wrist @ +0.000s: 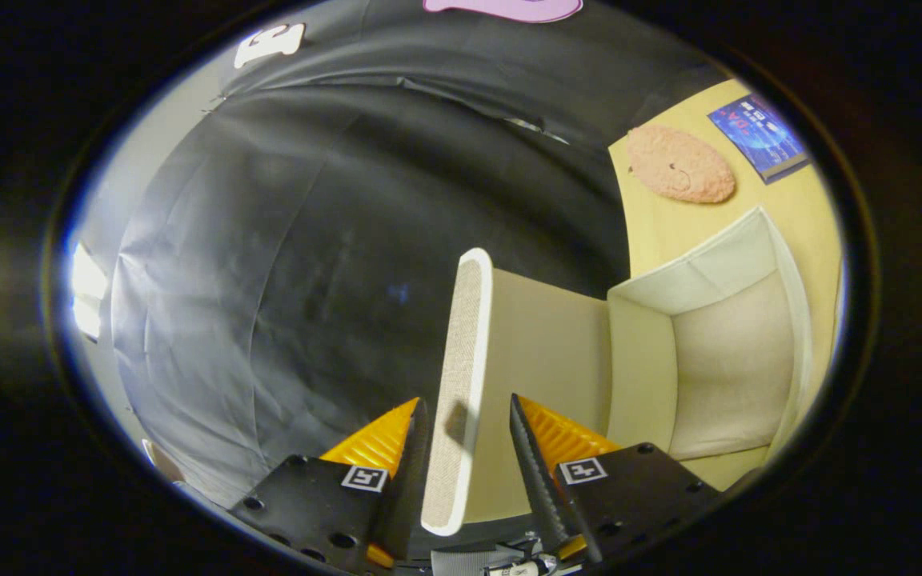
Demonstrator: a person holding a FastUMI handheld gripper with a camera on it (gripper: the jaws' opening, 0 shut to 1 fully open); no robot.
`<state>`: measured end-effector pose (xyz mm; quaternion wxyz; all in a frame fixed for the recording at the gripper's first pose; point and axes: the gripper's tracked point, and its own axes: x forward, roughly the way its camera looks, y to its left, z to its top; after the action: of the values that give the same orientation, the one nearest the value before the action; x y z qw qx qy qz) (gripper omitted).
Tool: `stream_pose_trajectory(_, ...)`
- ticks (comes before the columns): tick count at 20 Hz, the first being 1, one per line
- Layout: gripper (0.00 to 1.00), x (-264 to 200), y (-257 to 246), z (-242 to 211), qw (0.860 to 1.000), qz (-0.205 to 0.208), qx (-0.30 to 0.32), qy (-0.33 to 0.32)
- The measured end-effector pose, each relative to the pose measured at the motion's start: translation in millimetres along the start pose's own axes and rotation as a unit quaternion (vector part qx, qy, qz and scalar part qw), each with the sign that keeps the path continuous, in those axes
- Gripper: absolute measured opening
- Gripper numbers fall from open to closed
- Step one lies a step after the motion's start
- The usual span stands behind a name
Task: Open the storage box then place both shoes into the box .Put the left shoe in first, then the right shoe, with the right side of both shoes facing outward in a uniform manner.
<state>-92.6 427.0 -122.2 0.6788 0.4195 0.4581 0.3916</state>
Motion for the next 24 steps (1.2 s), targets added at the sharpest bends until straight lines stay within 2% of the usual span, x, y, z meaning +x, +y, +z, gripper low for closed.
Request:
stream_pose_trajectory(3,0.56,-3,13,1,1.000,0.023,0.008,-0.006)
stream_pose_trajectory(7,0.79,-8,3,4,1.000,0.014,0.001,-0.002)
stream_pose_trajectory(14,0.79,-27,-21,32,1.000,-0.007,0.006,-0.022)
stream_pose_trajectory(24,0.79,-109,-102,90,0.992,-0.083,0.013,-0.100)
